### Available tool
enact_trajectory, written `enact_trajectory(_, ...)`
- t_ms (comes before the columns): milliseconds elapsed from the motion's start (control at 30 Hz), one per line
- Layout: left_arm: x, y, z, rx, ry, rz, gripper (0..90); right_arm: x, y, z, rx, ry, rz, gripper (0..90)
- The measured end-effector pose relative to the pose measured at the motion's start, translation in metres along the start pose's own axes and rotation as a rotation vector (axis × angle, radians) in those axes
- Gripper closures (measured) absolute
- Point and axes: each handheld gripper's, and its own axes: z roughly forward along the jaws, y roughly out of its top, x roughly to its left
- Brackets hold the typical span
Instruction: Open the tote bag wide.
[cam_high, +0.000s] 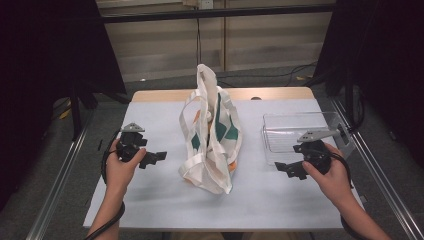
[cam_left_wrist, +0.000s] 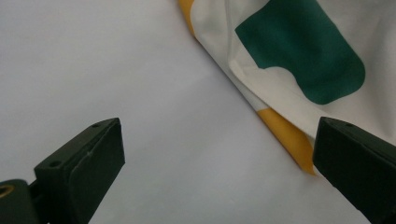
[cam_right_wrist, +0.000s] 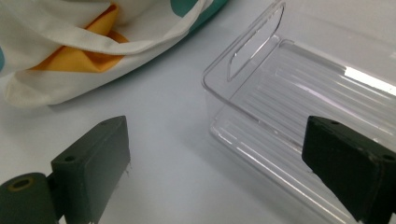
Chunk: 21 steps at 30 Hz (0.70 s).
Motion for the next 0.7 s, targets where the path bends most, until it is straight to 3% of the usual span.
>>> enact_trajectory(33, -0.001, 0.004, 0.0, 0.007, -0.006, 0.013, 2.2, 0.0, 0.003, 0.0, 0.002, 0.001, 0.001, 7.2)
enact_trajectory(233, -0.002, 0.014, 0.001, 0.006, -0.011, 0.001, 1.9, 0.0, 0.014, 0.001, 0.001, -0.001, -0.014, 7.2)
enact_trajectory(500, -0.006, 0.029, 0.002, 0.007, -0.019, 0.041, 1.9, -0.003, 0.031, 0.001, -0.009, -0.008, -0.015, 7.6)
enact_trajectory(533, -0.008, 0.031, 0.003, 0.0, -0.025, 0.03, 1.9, -0.004, 0.032, 0.002, -0.012, -0.009, -0.021, 7.6)
enact_trajectory(567, -0.007, 0.033, 0.003, 0.013, -0.027, 0.048, 1.9, -0.004, 0.034, 0.002, -0.011, -0.008, -0.021, 7.6)
enact_trajectory(600, -0.009, 0.035, 0.004, -0.005, -0.025, 0.024, 1.9, -0.004, 0.036, 0.003, -0.011, -0.013, -0.023, 7.8)
enact_trajectory(633, -0.008, 0.036, 0.004, 0.007, -0.026, 0.045, 1.9, -0.003, 0.038, 0.004, -0.013, -0.01, -0.023, 8.0)
enact_trajectory(700, -0.009, 0.04, 0.006, 0.01, -0.028, 0.048, 1.9, -0.003, 0.042, 0.006, -0.01, -0.014, -0.036, 8.0)
